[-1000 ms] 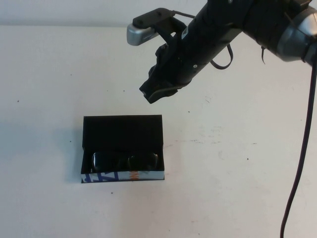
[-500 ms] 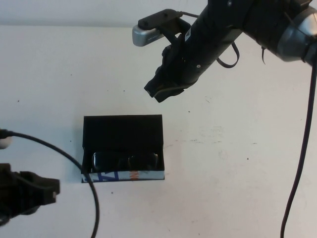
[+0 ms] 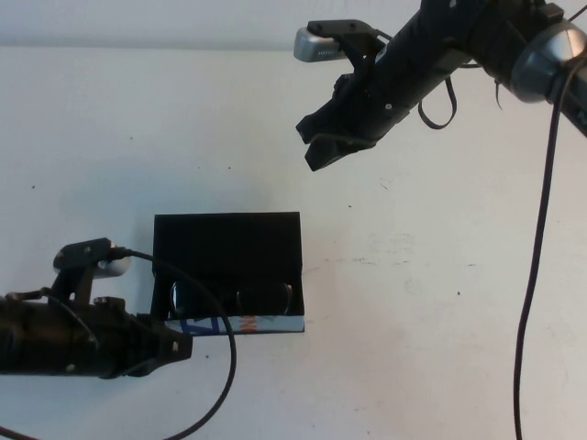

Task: Return glasses to glasses case
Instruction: Close the glasses case

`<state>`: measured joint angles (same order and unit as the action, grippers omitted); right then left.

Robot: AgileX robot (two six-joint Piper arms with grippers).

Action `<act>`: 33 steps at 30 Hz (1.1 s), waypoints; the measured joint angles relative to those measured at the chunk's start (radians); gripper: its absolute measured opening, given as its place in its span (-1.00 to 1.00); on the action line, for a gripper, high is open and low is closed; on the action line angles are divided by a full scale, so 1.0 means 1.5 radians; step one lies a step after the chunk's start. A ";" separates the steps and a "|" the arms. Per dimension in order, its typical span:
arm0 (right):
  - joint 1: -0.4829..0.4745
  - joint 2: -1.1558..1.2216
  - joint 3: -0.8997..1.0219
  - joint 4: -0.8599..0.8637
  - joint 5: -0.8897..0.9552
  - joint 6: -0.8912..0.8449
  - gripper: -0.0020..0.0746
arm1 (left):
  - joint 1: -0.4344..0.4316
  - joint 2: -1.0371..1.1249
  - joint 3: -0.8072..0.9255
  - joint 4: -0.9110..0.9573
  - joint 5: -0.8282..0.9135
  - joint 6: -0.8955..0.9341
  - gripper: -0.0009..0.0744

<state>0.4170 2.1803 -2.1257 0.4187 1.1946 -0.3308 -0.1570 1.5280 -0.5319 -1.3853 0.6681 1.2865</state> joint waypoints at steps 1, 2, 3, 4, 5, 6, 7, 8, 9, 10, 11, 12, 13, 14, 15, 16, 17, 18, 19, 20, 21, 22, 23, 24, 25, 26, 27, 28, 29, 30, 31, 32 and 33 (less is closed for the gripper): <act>-0.003 0.014 -0.019 0.001 0.010 0.000 -0.98 | 0.000 0.018 0.000 -0.017 -0.003 0.024 -0.99; -0.003 0.029 -0.033 0.001 0.015 0.000 -0.98 | 0.000 0.032 0.000 -0.032 -0.003 0.044 -0.99; -0.003 0.043 -0.052 0.003 0.019 0.000 -0.98 | 0.000 0.047 0.000 -0.052 -0.003 0.068 -0.99; -0.003 0.057 -0.070 0.003 0.021 0.000 -0.98 | 0.000 0.061 0.000 -0.073 -0.004 0.091 -0.99; -0.003 0.067 -0.084 0.006 0.022 0.000 -0.98 | 0.000 0.072 0.000 -0.090 -0.004 0.113 -0.99; -0.003 0.080 -0.101 0.009 0.024 0.000 -0.98 | 0.000 0.082 0.000 -0.110 -0.005 0.134 -0.99; -0.003 0.092 -0.117 0.012 0.024 0.000 -0.98 | 0.000 0.092 -0.001 -0.127 -0.005 0.151 -0.99; -0.003 0.101 -0.134 0.013 0.026 0.000 -0.98 | 0.000 0.099 -0.002 -0.139 -0.005 0.160 -0.99; -0.003 0.112 -0.150 0.014 0.026 0.000 -0.98 | 0.000 0.107 -0.002 -0.149 -0.005 0.170 -0.99; -0.003 0.122 -0.165 0.016 0.027 0.000 -0.98 | 0.000 0.115 -0.005 -0.159 -0.006 0.181 -0.99; -0.003 0.131 -0.177 0.018 0.027 0.000 -0.98 | 0.000 0.120 -0.005 -0.168 -0.003 0.190 -0.99; -0.003 0.140 -0.190 0.022 0.027 0.000 -0.98 | 0.000 0.124 -0.006 -0.179 0.002 0.200 -0.99; -0.003 0.149 -0.202 0.028 0.027 0.000 -0.98 | 0.000 0.130 -0.007 -0.189 0.005 0.210 -0.99; -0.003 0.158 -0.210 0.033 0.027 0.000 -0.98 | 0.000 0.133 -0.008 -0.198 0.009 0.220 -0.99; -0.003 0.166 -0.218 0.037 0.027 0.000 -0.98 | 0.000 0.134 -0.008 -0.208 0.011 0.229 -0.99; -0.003 0.172 -0.225 0.042 0.027 0.000 -0.98 | 0.000 0.138 -0.008 -0.214 0.014 0.235 -0.99; -0.003 0.181 -0.228 0.043 0.027 0.000 -0.98 | 0.000 0.141 -0.008 -0.219 0.015 0.240 -0.99; -0.003 0.186 -0.229 0.044 0.027 0.000 -0.98 | 0.000 0.140 -0.008 -0.221 0.017 0.241 -0.99; -0.003 0.193 -0.230 0.044 0.028 0.000 -0.98 | 0.000 0.141 -0.008 -0.222 0.017 0.244 -0.99; -0.003 0.200 -0.230 0.044 0.028 0.000 -0.98 | 0.000 0.141 -0.008 -0.222 0.018 0.244 -0.99; -0.003 0.206 -0.231 0.046 0.028 0.000 -0.98 | 0.000 0.141 -0.008 -0.222 0.018 0.244 -0.99; -0.003 0.213 -0.231 0.048 0.028 0.000 -0.98 | 0.000 0.141 -0.008 -0.222 0.018 0.245 -0.99; -0.003 0.219 -0.231 0.053 0.028 0.000 -0.98 | 0.000 0.141 -0.008 -0.222 0.018 0.246 -0.99; -0.003 0.227 -0.231 0.057 0.028 0.000 -0.98 | 0.000 0.141 -0.008 -0.224 0.018 0.246 -0.99; -0.003 0.234 -0.231 0.065 0.028 0.000 -0.98 | 0.000 0.141 -0.008 -0.224 0.018 0.246 -0.99; -0.003 0.242 -0.231 0.074 0.028 0.000 -0.98 | 0.000 0.141 -0.008 -0.224 0.018 0.246 -0.99; -0.003 0.247 -0.231 0.080 0.028 0.000 -0.98 | 0.000 0.141 -0.008 -0.224 0.018 0.246 -0.99; -0.003 0.251 -0.231 0.087 0.028 0.000 -0.98 | 0.000 0.141 -0.008 -0.224 0.018 0.246 -0.99; -0.003 0.256 -0.231 0.089 0.028 0.000 -0.98 | 0.000 0.141 -0.008 -0.224 0.018 0.246 -0.99; -0.003 0.257 -0.231 0.090 0.028 0.000 -0.98 | 0.000 0.141 -0.008 -0.224 0.018 0.246 -0.99; -0.003 0.258 -0.231 0.091 0.028 0.000 -0.98 | 0.000 0.141 -0.008 -0.224 0.018 0.246 -0.99; -0.003 0.258 -0.231 0.093 0.028 0.001 -0.98 | 0.000 0.141 -0.008 -0.224 0.018 0.246 -0.99; -0.003 0.258 -0.231 0.093 0.028 0.004 -0.98 | 0.000 0.141 -0.008 -0.224 0.018 0.246 -0.99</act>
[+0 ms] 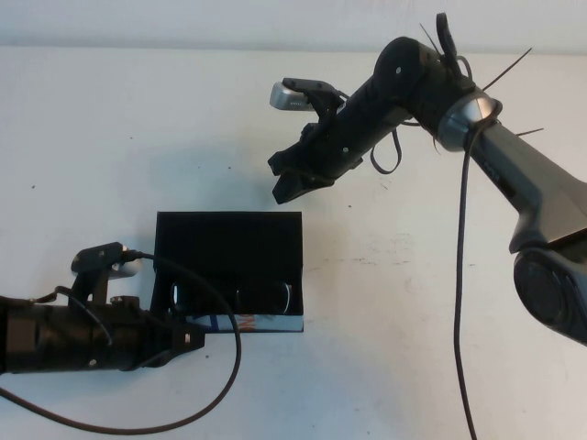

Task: Return glasses to glasses case
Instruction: Close the glasses case

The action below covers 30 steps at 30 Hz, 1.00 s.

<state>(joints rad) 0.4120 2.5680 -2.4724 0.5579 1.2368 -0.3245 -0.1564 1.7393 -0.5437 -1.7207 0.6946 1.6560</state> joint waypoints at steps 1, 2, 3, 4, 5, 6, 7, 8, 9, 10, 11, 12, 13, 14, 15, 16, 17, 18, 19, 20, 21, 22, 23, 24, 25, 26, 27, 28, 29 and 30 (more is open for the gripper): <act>0.000 0.000 0.000 0.001 -0.001 0.003 -0.98 | 0.000 0.000 0.000 0.000 0.000 0.000 -0.99; 0.000 0.000 0.000 0.001 -0.001 0.006 -0.98 | 0.000 0.000 0.000 0.000 0.000 0.000 -0.99; 0.000 0.000 0.000 0.001 -0.001 0.007 -0.98 | 0.000 0.000 0.000 0.000 0.000 0.000 -0.99; 0.001 0.000 0.002 0.001 -0.001 0.010 -0.98 | 0.000 0.000 0.000 0.000 0.000 0.000 -0.99; 0.003 0.000 0.006 0.001 -0.001 0.011 -0.98 | 0.000 0.000 0.000 0.000 0.000 0.000 -0.99; 0.004 0.000 0.011 0.001 -0.002 0.013 -0.98 | 0.000 0.000 0.000 0.000 0.000 0.000 -0.99; 0.008 0.000 0.018 0.001 -0.003 0.013 -0.98 | 0.000 0.000 0.000 0.000 0.000 0.000 -0.99; 0.014 0.000 0.024 0.001 -0.004 0.013 -0.98 | 0.000 0.000 0.000 0.000 0.000 0.000 -0.99; 0.020 0.000 0.028 0.001 -0.004 0.013 -0.98 | 0.000 0.000 0.000 0.000 0.000 0.000 -0.99; 0.025 0.000 0.034 0.001 -0.004 0.013 -0.98 | 0.000 0.000 0.000 0.000 0.000 0.000 -0.99; 0.033 0.000 0.037 0.001 -0.004 0.013 -0.98 | 0.000 0.000 0.000 0.000 0.000 0.000 -0.99; 0.037 0.000 0.039 0.001 -0.004 0.013 -0.98 | 0.000 0.000 0.000 0.000 0.000 0.000 -0.99; 0.041 0.000 0.040 0.001 -0.004 0.013 -0.98 | 0.000 0.000 0.000 0.000 0.000 0.000 -0.99; 0.045 0.000 0.040 0.001 -0.004 0.013 -0.98 | 0.000 0.000 0.000 0.000 0.000 0.000 -0.99; 0.047 0.000 0.040 0.001 -0.004 0.013 -0.98 | 0.000 0.000 0.000 0.000 0.000 0.000 -0.99; 0.048 -0.001 0.040 0.001 -0.004 0.014 -0.98 | 0.000 0.000 0.000 0.000 0.000 0.000 -0.99; 0.050 -0.003 0.040 0.001 -0.005 0.017 -0.98 | 0.000 0.000 0.000 0.000 0.000 0.000 -0.99; 0.052 -0.006 0.040 0.001 -0.007 0.020 -0.98 | 0.000 0.000 0.000 0.000 0.000 0.000 -0.99; 0.053 -0.010 0.041 0.000 -0.007 0.021 -0.98 | 0.000 0.000 0.000 0.000 -0.001 0.000 -0.99; 0.055 -0.016 0.043 0.000 -0.007 0.023 -0.98 | 0.000 0.000 0.000 0.000 -0.001 0.000 -0.99; 0.056 -0.023 0.046 0.000 -0.007 0.022 -0.98 | 0.000 0.000 0.000 0.000 -0.003 0.000 -0.99; 0.059 -0.031 0.052 0.000 -0.007 0.023 -0.98 | 0.000 0.000 0.000 0.000 -0.003 0.000 -0.99; 0.062 -0.041 0.061 -0.001 -0.008 0.023 -0.98 | 0.000 0.000 0.000 -0.001 -0.003 0.000 -0.99; 0.065 -0.050 0.073 -0.001 -0.008 0.024 -0.98 | 0.000 0.000 0.000 -0.001 -0.003 0.000 -0.99; 0.067 -0.061 0.087 -0.001 -0.008 0.024 -0.98 | 0.000 0.000 0.000 -0.001 -0.003 0.000 -0.99; 0.071 -0.073 0.104 -0.001 -0.008 0.023 -0.98 | 0.000 0.000 0.000 -0.001 -0.004 0.001 -0.99; 0.074 -0.082 0.118 -0.001 -0.008 0.018 -0.98 | 0.000 0.000 0.000 -0.001 -0.004 0.003 -0.99; 0.077 -0.093 0.136 -0.001 -0.008 0.015 -0.98 | 0.000 0.000 0.000 -0.003 -0.004 0.003 -0.99; 0.079 -0.103 0.153 0.000 -0.008 0.009 -0.98 | 0.000 0.000 0.000 -0.003 -0.004 0.004 -0.99; 0.082 -0.113 0.168 0.002 -0.008 0.005 -0.98 | 0.000 0.000 0.000 -0.003 -0.004 0.006 -0.99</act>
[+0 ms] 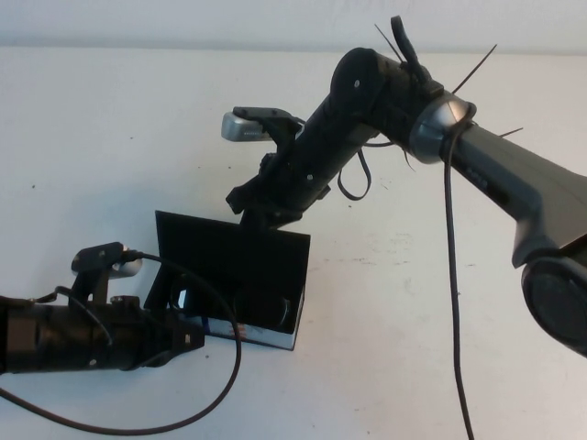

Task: Return glasses to glasses case
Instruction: Close the glasses case

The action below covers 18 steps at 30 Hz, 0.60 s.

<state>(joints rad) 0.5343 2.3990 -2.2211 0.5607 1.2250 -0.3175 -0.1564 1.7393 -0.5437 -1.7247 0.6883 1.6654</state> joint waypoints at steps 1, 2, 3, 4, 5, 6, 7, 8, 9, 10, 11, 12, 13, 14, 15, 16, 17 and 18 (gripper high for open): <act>0.003 -0.010 0.017 0.000 0.000 -0.001 -0.98 | 0.000 0.000 0.000 0.000 -0.001 0.001 -0.99; 0.005 -0.020 0.034 0.000 0.000 -0.004 -0.98 | 0.000 0.000 0.000 0.000 -0.001 0.003 -0.99; 0.008 -0.029 0.046 -0.001 0.000 -0.006 -0.98 | 0.000 0.000 0.000 -0.001 -0.003 0.004 -0.99; 0.009 -0.039 0.060 -0.003 0.000 -0.007 -0.98 | 0.000 0.000 0.000 -0.001 -0.004 0.004 -0.99; 0.011 -0.050 0.073 -0.003 0.000 -0.010 -0.98 | 0.000 0.000 0.000 -0.001 -0.005 0.005 -0.99; 0.013 -0.058 0.084 -0.003 0.000 -0.010 -0.98 | 0.000 0.000 0.000 -0.001 -0.006 0.005 -0.99; 0.015 -0.069 0.094 -0.003 0.000 -0.012 -0.98 | 0.000 0.000 0.000 -0.002 -0.006 0.006 -0.99; 0.017 -0.078 0.106 -0.004 0.000 -0.012 -0.98 | 0.000 0.000 0.000 -0.002 -0.008 0.005 -0.99; 0.020 -0.087 0.116 -0.004 0.000 -0.013 -0.98 | 0.000 -0.003 0.000 -0.002 -0.011 0.003 -0.99; 0.022 -0.096 0.129 -0.004 0.000 -0.014 -0.98 | 0.000 -0.008 0.000 0.001 -0.016 -0.002 -0.99; 0.025 -0.102 0.142 -0.004 0.000 -0.015 -0.98 | 0.000 -0.015 0.000 0.009 -0.025 -0.008 -0.99; 0.028 -0.107 0.153 -0.004 0.000 -0.019 -0.98 | 0.000 -0.023 0.001 0.013 -0.038 -0.015 -0.99; 0.032 -0.110 0.166 -0.005 0.000 -0.020 -0.98 | 0.000 -0.034 0.005 0.023 -0.052 -0.024 -0.99; 0.035 -0.113 0.178 -0.005 0.000 -0.022 -0.98 | 0.000 -0.049 0.011 0.034 -0.068 -0.039 -0.99; 0.038 -0.114 0.188 -0.005 0.000 -0.022 -0.98 | 0.000 -0.066 0.017 0.049 -0.082 -0.054 -0.99; 0.040 -0.114 0.196 -0.005 0.000 -0.023 -0.98 | 0.000 -0.085 0.025 0.068 -0.098 -0.075 -0.99; 0.042 -0.114 0.201 -0.005 0.000 -0.023 -0.98 | 0.000 -0.105 0.035 0.086 -0.113 -0.097 -0.99; 0.045 -0.114 0.206 -0.005 -0.001 -0.024 -0.98 | 0.000 -0.123 0.043 0.098 -0.123 -0.113 -0.99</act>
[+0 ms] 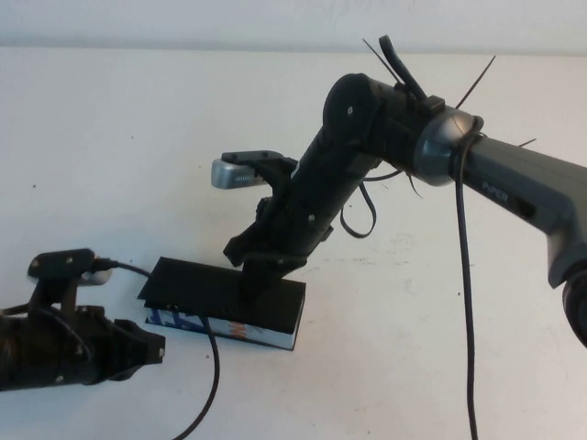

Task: Return glasses to glasses case
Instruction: Close the glasses case

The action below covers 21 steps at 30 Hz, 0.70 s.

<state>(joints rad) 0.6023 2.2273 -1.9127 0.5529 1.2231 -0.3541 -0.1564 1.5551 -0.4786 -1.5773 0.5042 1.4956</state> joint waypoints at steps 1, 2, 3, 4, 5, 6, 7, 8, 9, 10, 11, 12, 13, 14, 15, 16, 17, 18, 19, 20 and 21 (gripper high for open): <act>0.001 0.000 0.004 0.000 0.000 -0.001 -0.98 | 0.000 -0.023 0.012 0.011 -0.008 -0.017 -0.99; 0.004 -0.001 0.009 0.000 0.000 -0.006 -0.98 | 0.000 -0.047 0.024 0.018 -0.012 -0.030 -0.99; 0.005 -0.002 0.013 0.000 0.000 -0.008 -0.98 | 0.000 -0.067 0.036 0.023 -0.013 -0.038 -0.99; 0.006 -0.002 0.017 0.000 0.000 -0.011 -0.98 | 0.000 -0.092 0.045 0.025 -0.014 -0.049 -0.99; 0.006 -0.002 0.022 0.000 0.000 -0.012 -0.98 | 0.000 -0.119 0.053 0.028 -0.014 -0.058 -0.99; 0.006 -0.002 0.024 0.000 0.000 -0.012 -0.98 | 0.000 -0.147 0.059 0.031 -0.014 -0.066 -0.99; 0.006 -0.002 0.025 -0.004 0.000 -0.012 -0.98 | 0.000 -0.174 0.064 0.034 -0.014 -0.075 -0.99; 0.006 -0.002 0.025 -0.006 0.000 -0.012 -0.98 | 0.000 -0.202 0.070 0.035 -0.014 -0.083 -0.99; 0.006 -0.002 0.025 -0.009 0.000 -0.012 -0.98 | 0.000 -0.224 0.074 0.037 -0.014 -0.089 -0.99; 0.006 -0.002 0.025 -0.010 0.000 -0.012 -0.98 | 0.000 -0.251 0.077 0.041 -0.014 -0.098 -0.99; 0.006 -0.002 0.025 -0.010 0.000 -0.012 -0.98 | 0.000 -0.278 0.079 0.047 -0.012 -0.109 -0.99; 0.006 -0.002 0.025 -0.010 0.000 -0.012 -0.98 | 0.000 -0.300 0.080 0.052 -0.009 -0.117 -0.99; 0.006 0.000 0.025 -0.010 0.000 -0.012 -0.98 | 0.000 -0.326 0.081 0.058 -0.008 -0.126 -0.99; 0.006 0.000 0.025 -0.010 0.000 -0.012 -0.98 | 0.000 -0.352 0.083 0.061 -0.005 -0.131 -0.99; 0.006 0.000 0.025 -0.010 0.000 -0.012 -0.98 | 0.000 -0.379 0.082 0.064 -0.004 -0.135 -0.99; 0.006 0.000 0.025 -0.010 0.000 -0.014 -0.98 | 0.000 -0.405 0.083 0.068 -0.001 -0.138 -0.99; 0.006 0.000 0.025 -0.009 -0.001 -0.014 -0.98 | 0.000 -0.433 0.084 0.068 -0.001 -0.139 -0.99; 0.006 -0.002 0.025 -0.009 -0.001 -0.015 -0.98 | 0.000 -0.462 0.084 0.070 -0.001 -0.140 -0.99; 0.006 -0.006 0.025 -0.011 -0.001 -0.015 -0.98 | 0.000 -0.485 0.084 0.070 -0.002 -0.140 -0.99; 0.006 -0.013 0.027 -0.012 -0.001 -0.015 -0.98 | 0.000 -0.516 0.084 0.071 -0.005 -0.140 -0.99; 0.006 -0.023 0.029 -0.017 -0.003 -0.015 -0.98 | 0.000 -0.547 0.084 0.072 -0.013 -0.140 -0.99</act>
<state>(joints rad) 0.6120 2.1924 -1.8687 0.5270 1.2193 -0.3768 -0.1564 0.7349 -0.3527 -1.4686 0.4848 1.2862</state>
